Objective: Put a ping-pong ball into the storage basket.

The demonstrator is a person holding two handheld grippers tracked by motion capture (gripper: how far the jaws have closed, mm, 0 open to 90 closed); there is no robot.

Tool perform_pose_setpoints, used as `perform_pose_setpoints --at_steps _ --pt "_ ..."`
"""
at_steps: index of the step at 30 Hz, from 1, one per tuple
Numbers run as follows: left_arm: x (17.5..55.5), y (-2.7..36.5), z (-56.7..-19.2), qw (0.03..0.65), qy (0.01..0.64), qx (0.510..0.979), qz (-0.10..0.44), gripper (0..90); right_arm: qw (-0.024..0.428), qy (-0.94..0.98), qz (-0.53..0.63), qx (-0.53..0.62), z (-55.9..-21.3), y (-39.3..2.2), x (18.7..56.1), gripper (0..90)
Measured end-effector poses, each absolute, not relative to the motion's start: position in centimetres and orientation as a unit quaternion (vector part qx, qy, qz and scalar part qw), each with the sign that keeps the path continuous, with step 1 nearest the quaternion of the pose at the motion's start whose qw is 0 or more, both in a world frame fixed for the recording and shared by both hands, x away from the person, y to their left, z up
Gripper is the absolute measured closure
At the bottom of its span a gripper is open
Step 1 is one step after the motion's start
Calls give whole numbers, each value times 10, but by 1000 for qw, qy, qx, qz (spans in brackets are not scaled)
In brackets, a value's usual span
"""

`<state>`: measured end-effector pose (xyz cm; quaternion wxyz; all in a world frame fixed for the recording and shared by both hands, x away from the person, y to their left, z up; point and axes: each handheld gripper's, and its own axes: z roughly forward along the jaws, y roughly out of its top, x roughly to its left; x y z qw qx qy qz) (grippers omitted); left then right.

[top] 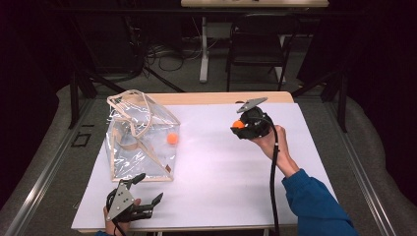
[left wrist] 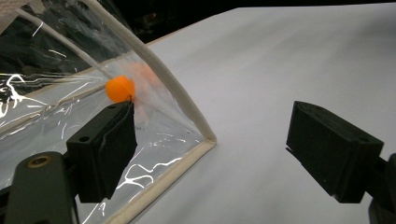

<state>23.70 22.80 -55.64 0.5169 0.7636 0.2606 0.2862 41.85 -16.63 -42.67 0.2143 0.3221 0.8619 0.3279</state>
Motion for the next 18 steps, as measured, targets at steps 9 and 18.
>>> perform_pose_setpoints --at_steps 9,18 --pt "237 228 -556 517 261 763 286 158 217 860 338 316 -421 -161 416 507" --pt "237 227 -557 518 262 763 285 158 216 857 350 310 -417 -156 415 508"
